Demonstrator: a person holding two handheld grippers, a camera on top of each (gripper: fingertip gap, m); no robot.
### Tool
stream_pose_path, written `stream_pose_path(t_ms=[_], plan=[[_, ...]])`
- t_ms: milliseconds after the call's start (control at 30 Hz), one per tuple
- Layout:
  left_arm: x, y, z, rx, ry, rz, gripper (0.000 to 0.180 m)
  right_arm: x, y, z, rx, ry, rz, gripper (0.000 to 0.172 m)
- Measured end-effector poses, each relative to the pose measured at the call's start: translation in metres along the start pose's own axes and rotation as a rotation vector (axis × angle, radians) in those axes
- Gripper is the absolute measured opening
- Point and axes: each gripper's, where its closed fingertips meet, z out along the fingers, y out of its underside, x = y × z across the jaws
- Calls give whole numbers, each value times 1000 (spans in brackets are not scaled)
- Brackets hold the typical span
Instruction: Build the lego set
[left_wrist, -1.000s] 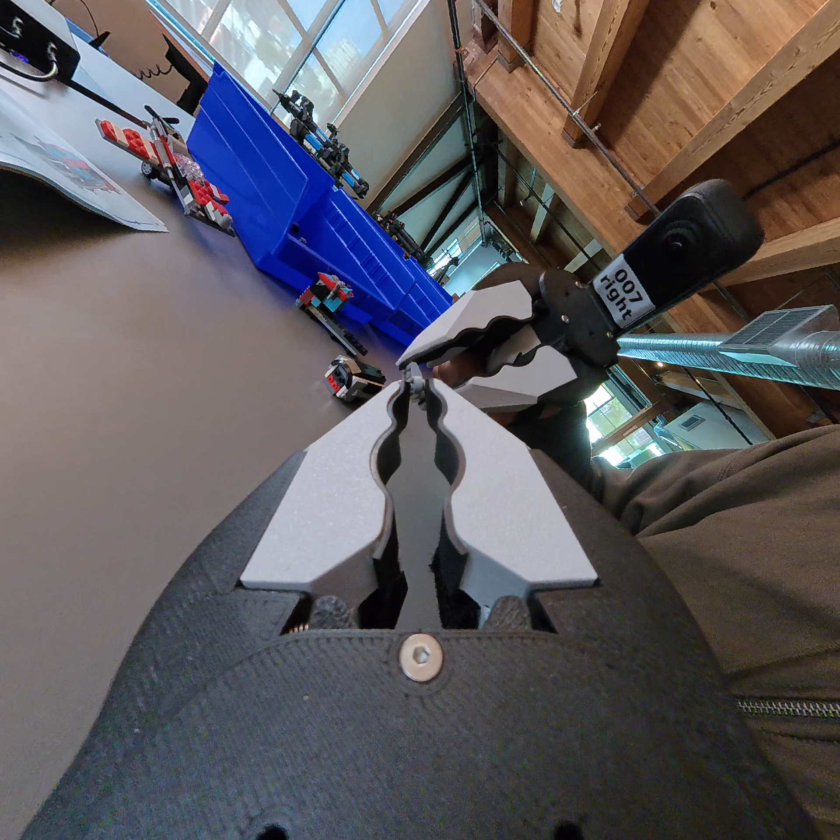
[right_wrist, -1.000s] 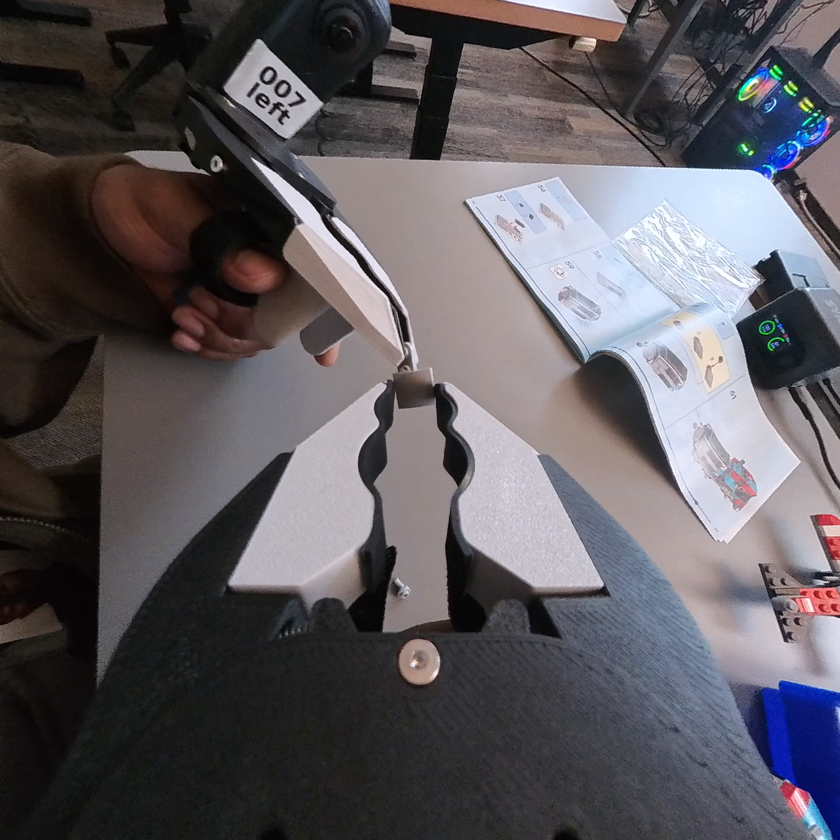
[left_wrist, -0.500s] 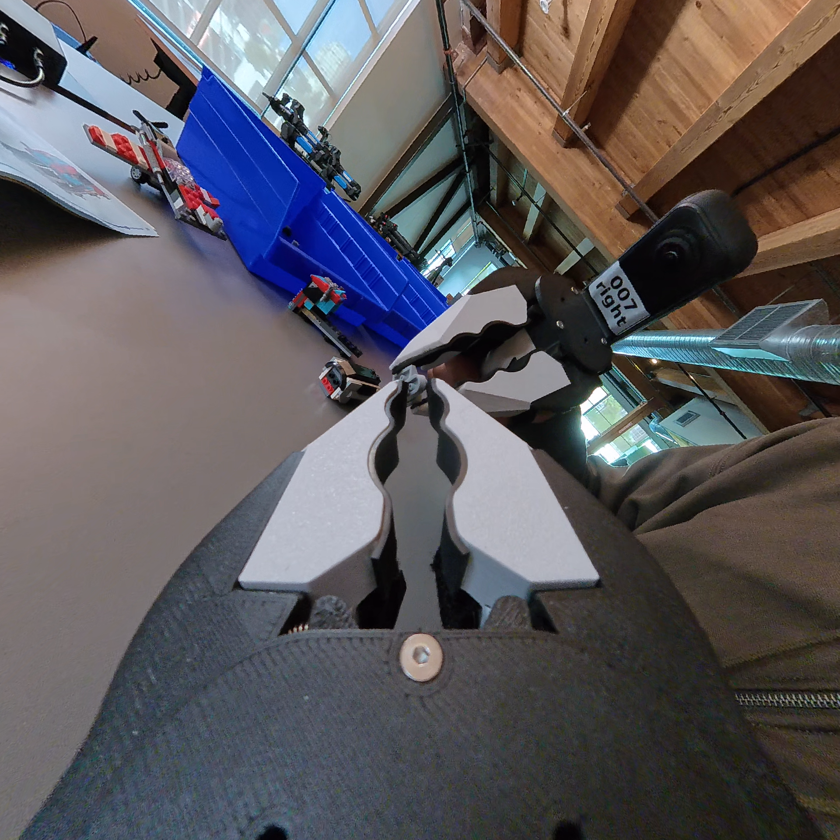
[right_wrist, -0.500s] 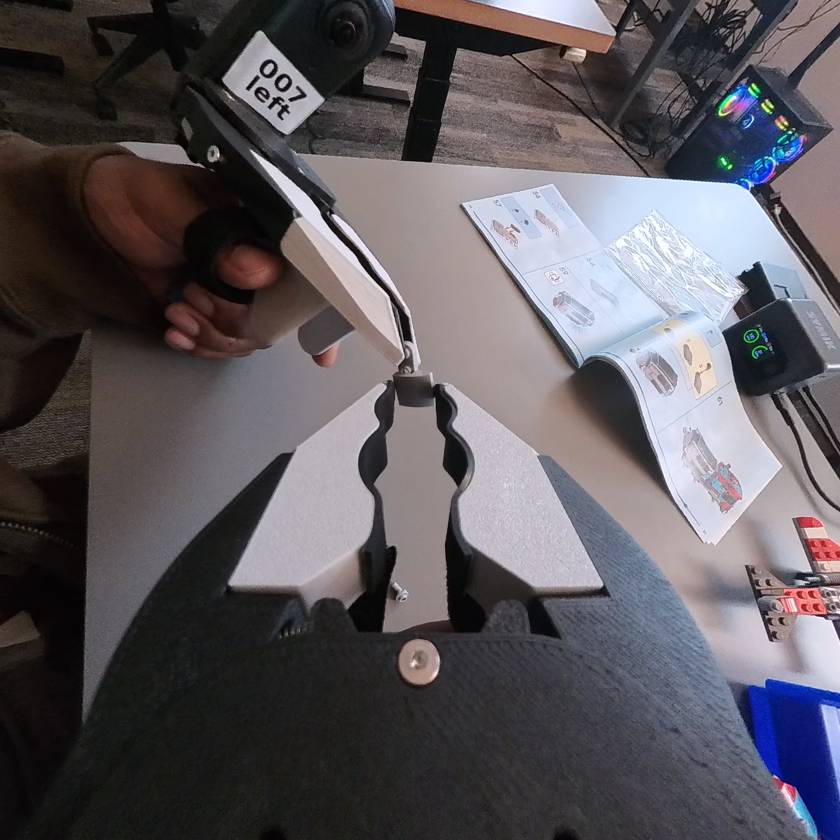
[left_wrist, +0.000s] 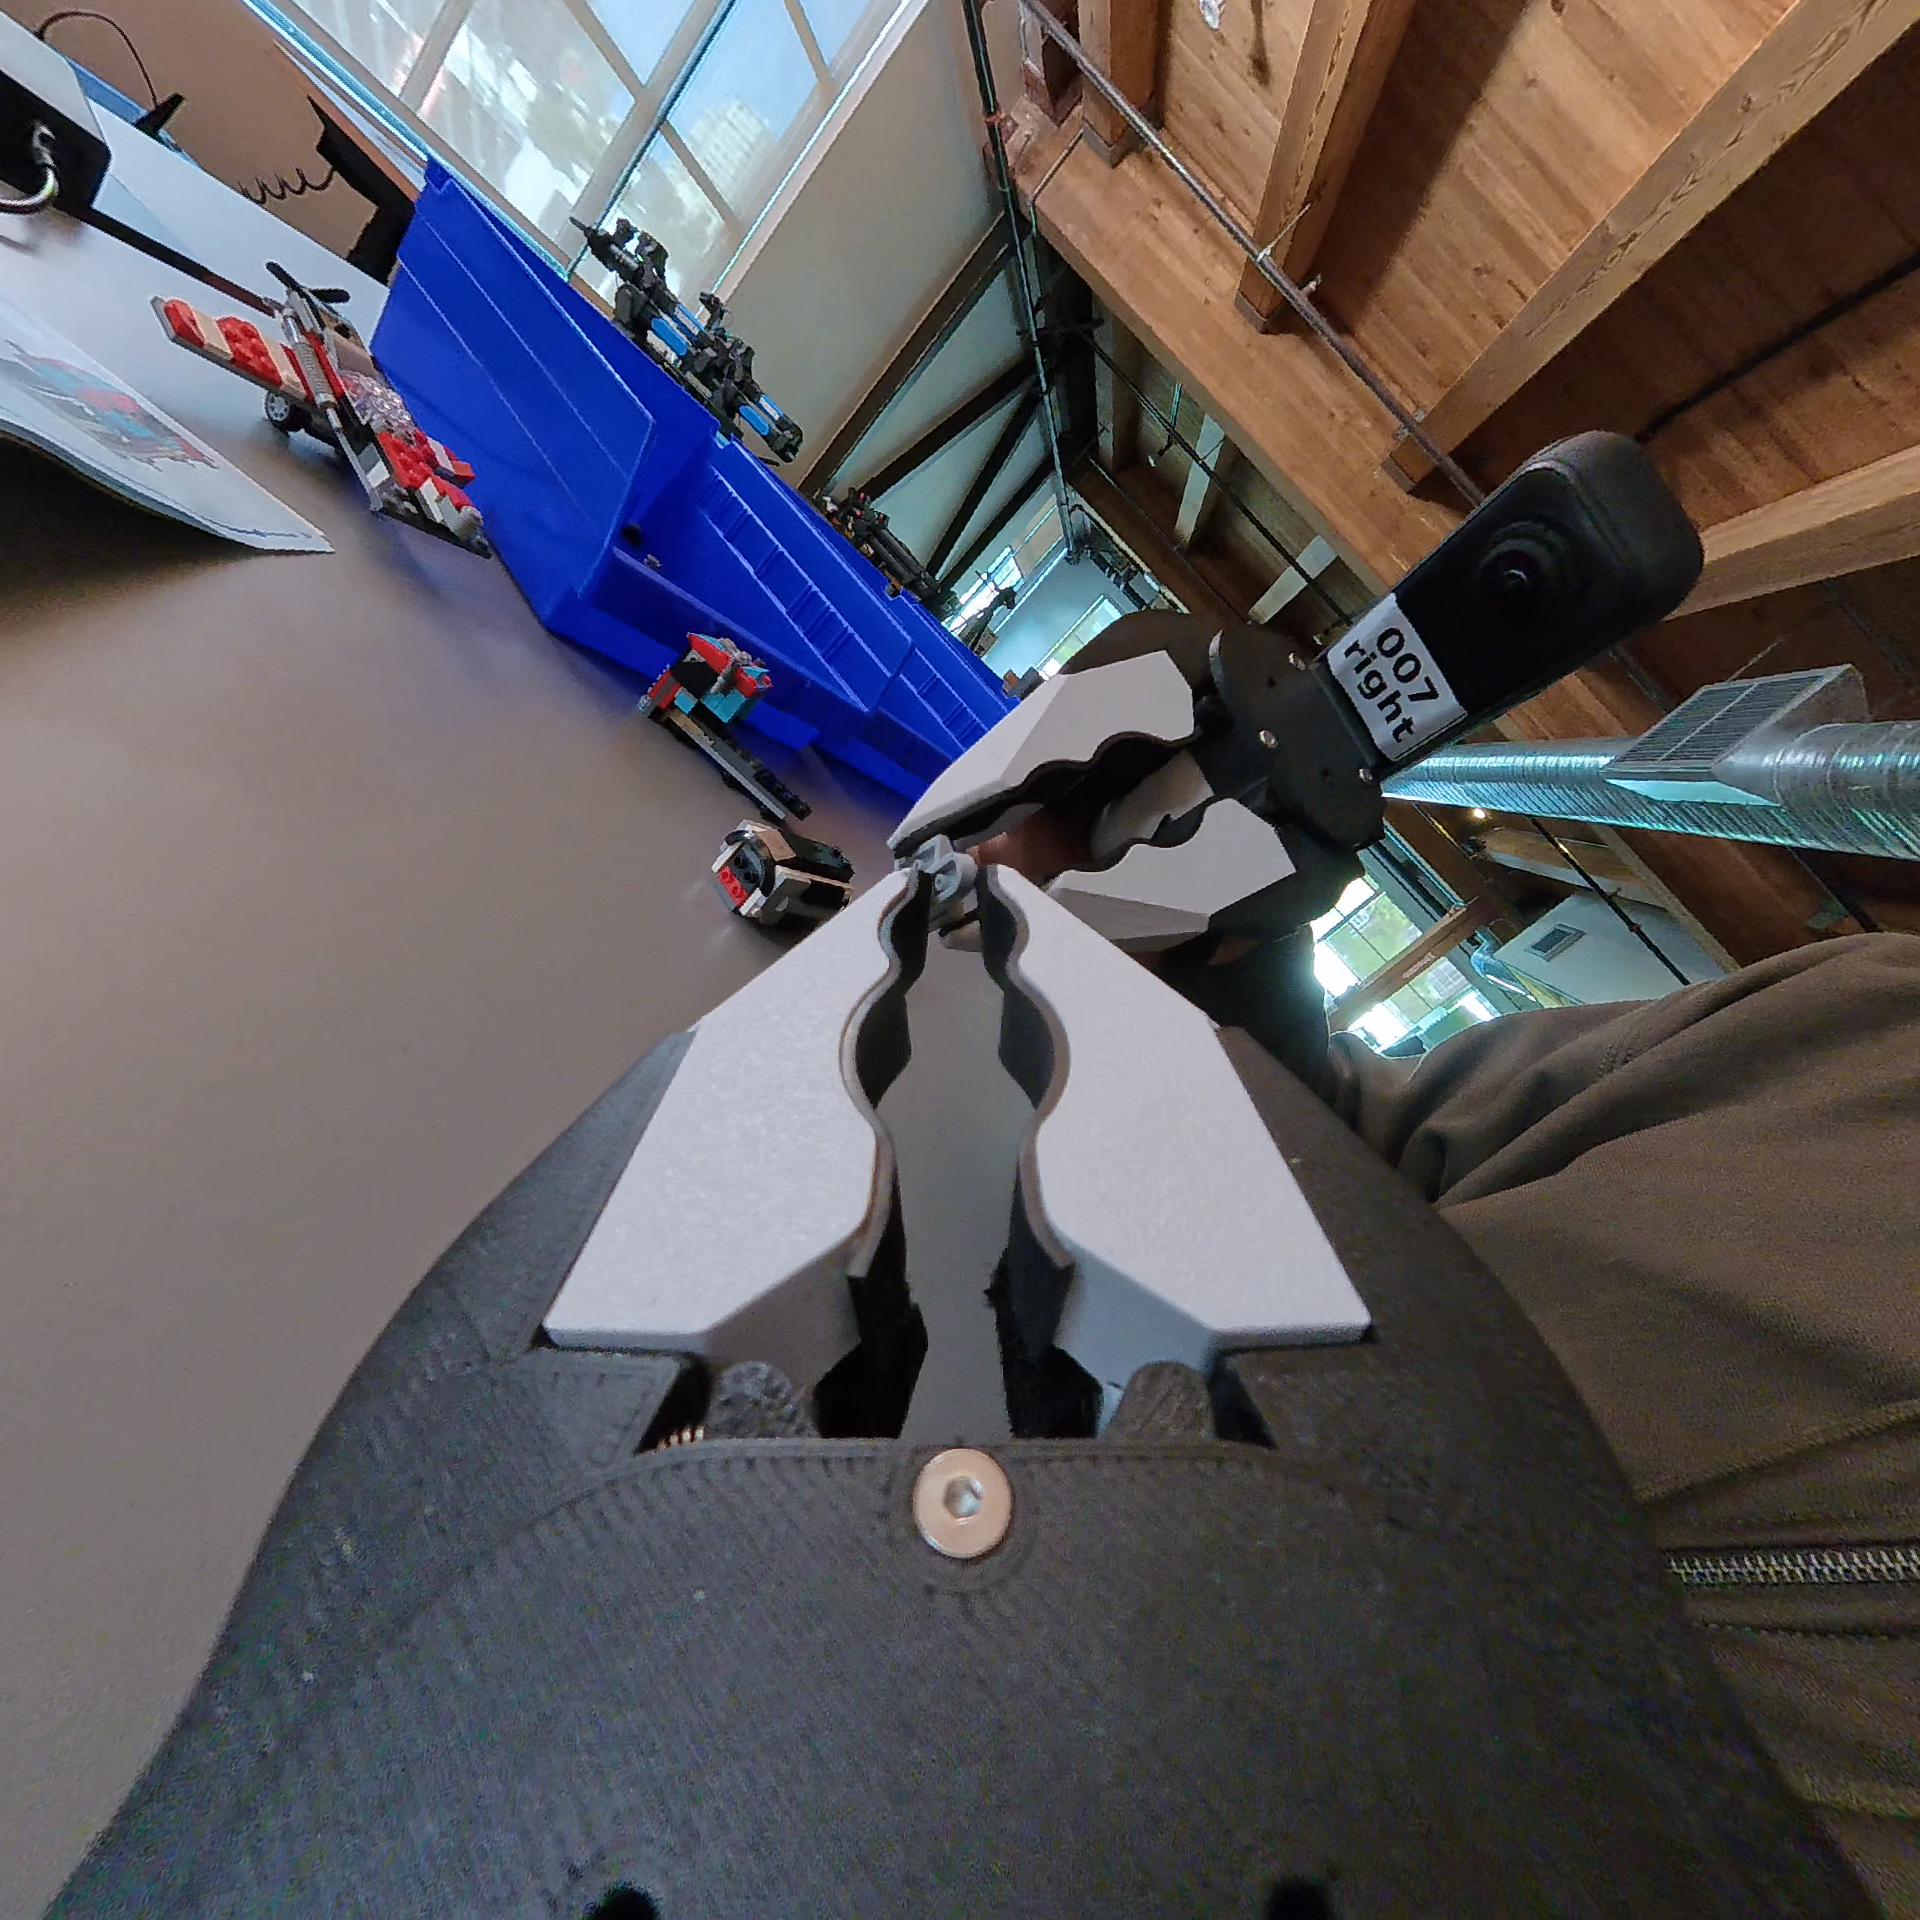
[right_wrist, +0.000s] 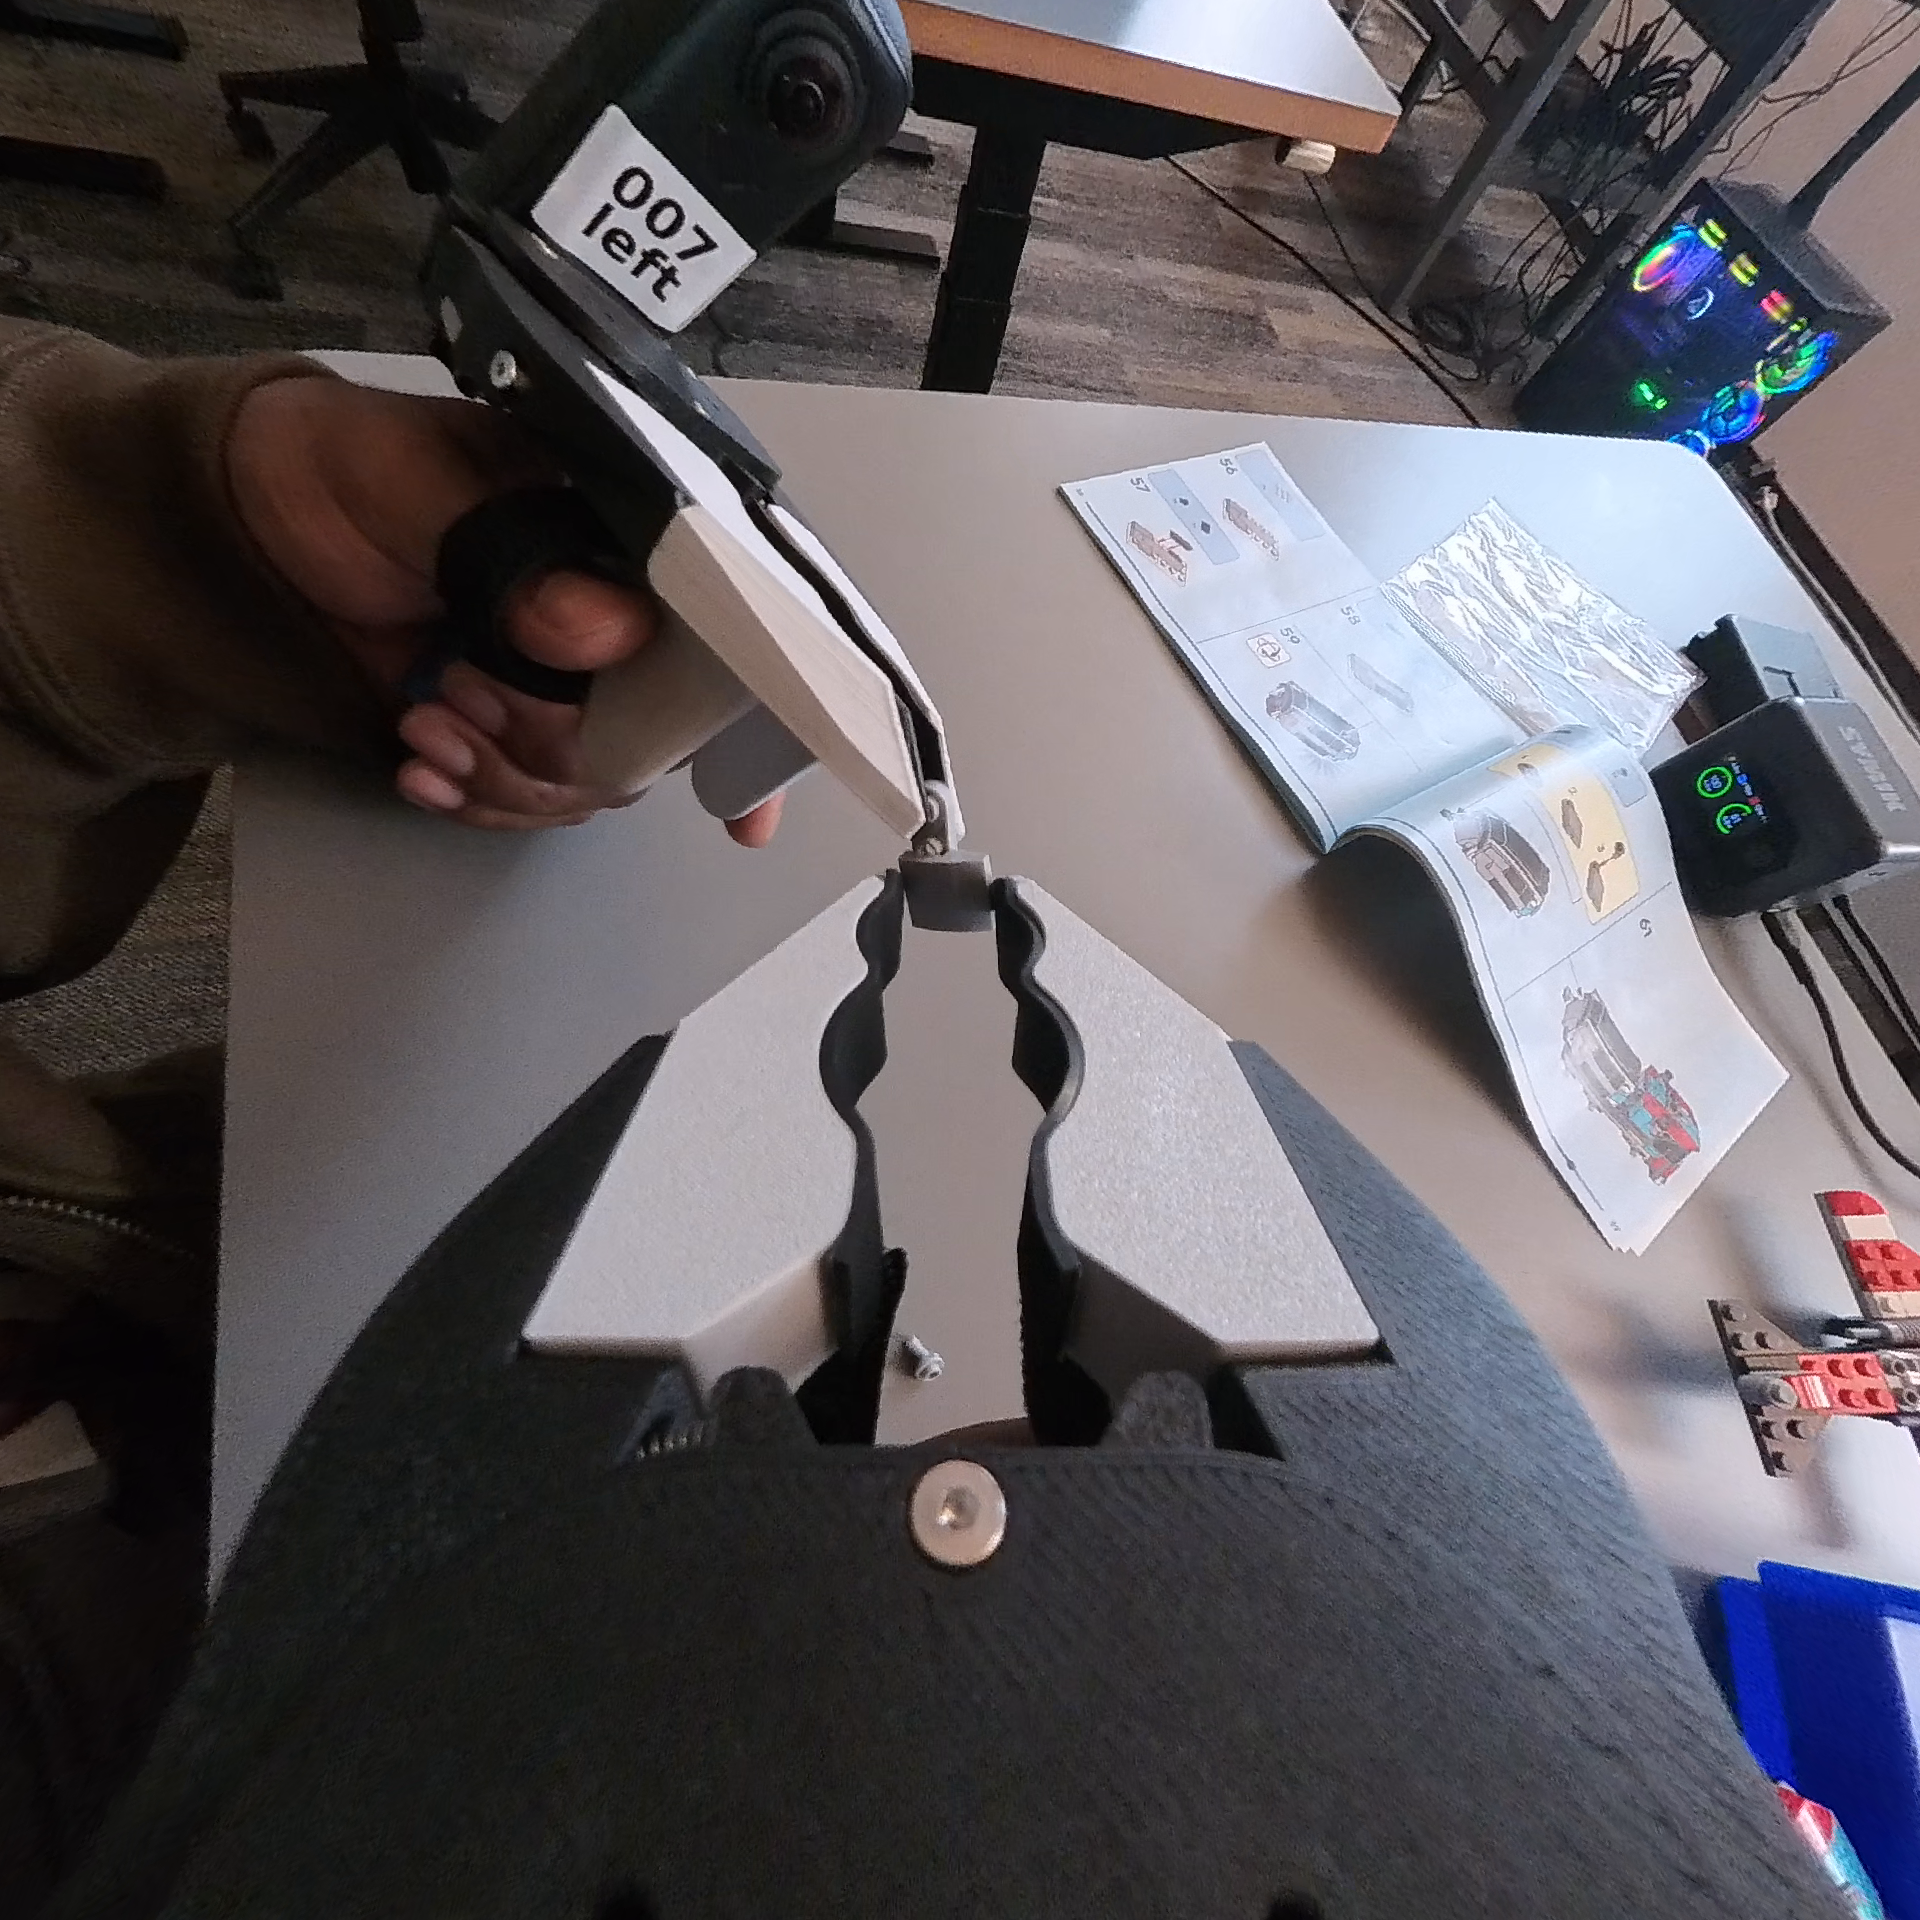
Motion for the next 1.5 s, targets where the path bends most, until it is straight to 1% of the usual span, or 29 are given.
stream_pose_path(t_ms=[200,733,1167,1500], plan=[[3,1,0,-8,2,41,10,-2,-1,-1,4,4,-14,19],[2,5,-1,-33,-46,162,12,-2,0,-1,-43,74,-136,19],[-3,4,-1,-33,-77,152,13,-3,-3,-1,-56,102,-190,19],[-1,0,-4,-8,-37,75,10,-4,-12,-1,-36,110,-216,18]])
